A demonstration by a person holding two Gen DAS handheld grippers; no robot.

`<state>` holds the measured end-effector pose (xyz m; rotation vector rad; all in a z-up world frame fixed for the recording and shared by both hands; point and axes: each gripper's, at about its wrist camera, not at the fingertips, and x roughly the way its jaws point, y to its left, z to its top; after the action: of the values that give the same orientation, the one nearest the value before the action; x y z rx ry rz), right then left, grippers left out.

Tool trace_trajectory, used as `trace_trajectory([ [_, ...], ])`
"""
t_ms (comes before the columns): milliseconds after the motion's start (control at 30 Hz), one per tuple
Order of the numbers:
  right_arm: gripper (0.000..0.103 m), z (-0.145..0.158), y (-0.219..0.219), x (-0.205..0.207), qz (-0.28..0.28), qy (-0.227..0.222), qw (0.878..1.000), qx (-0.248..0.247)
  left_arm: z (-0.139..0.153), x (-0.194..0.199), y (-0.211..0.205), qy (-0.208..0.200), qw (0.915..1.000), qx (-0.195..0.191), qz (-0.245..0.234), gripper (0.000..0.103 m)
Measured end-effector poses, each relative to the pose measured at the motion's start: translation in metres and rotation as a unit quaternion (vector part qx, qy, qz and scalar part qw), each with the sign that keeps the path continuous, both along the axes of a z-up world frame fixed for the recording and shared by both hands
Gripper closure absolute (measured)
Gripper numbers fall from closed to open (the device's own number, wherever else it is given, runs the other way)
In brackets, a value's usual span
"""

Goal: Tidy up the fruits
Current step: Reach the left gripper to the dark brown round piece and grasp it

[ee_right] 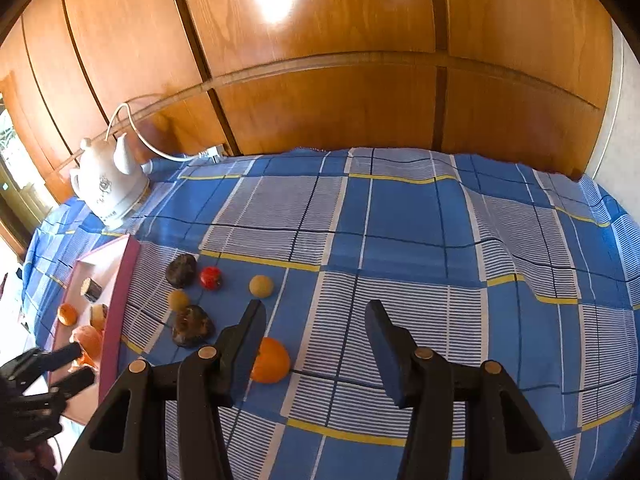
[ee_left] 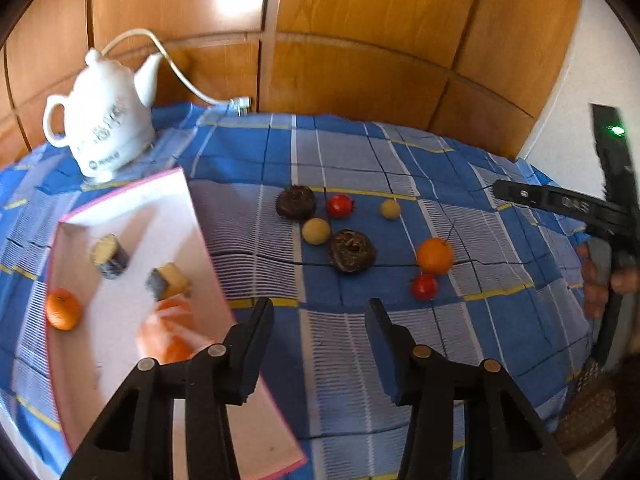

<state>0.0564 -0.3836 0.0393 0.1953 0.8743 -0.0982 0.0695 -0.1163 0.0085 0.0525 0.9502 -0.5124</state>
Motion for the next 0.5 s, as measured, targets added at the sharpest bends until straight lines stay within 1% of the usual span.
trace_trajectory([
  [67, 0.051, 0.0, -0.001, 0.001, 0.0, 0.001, 1.0, 0.004, -0.003, 0.009, -0.006, 0.019, 0.9998, -0.009, 0.003, 0.055],
  [167, 0.051, 0.0, -0.001, 0.002, 0.001, 0.003, 1.0, 0.01, -0.008, 0.019, -0.018, 0.03, 0.9995, -0.008, -0.002, 0.055],
  [300, 0.051, 0.0, 0.002, 0.002, 0.009, 0.005, 1.0, 0.015, -0.018, 0.035, -0.038, 0.054, 0.9984, -0.012, -0.004, 0.053],
  [367, 0.051, 0.001, 0.004, 0.002, 0.015, 0.003, 1.0, 0.014, -0.025, 0.044, -0.048, 0.063, 0.9979, -0.011, 0.0, 0.046],
  [500, 0.051, 0.003, 0.005, 0.0, 0.018, 0.0, 1.0, 0.018, -0.042, 0.063, -0.061, 0.084, 0.9963, -0.005, 0.022, 0.042],
])
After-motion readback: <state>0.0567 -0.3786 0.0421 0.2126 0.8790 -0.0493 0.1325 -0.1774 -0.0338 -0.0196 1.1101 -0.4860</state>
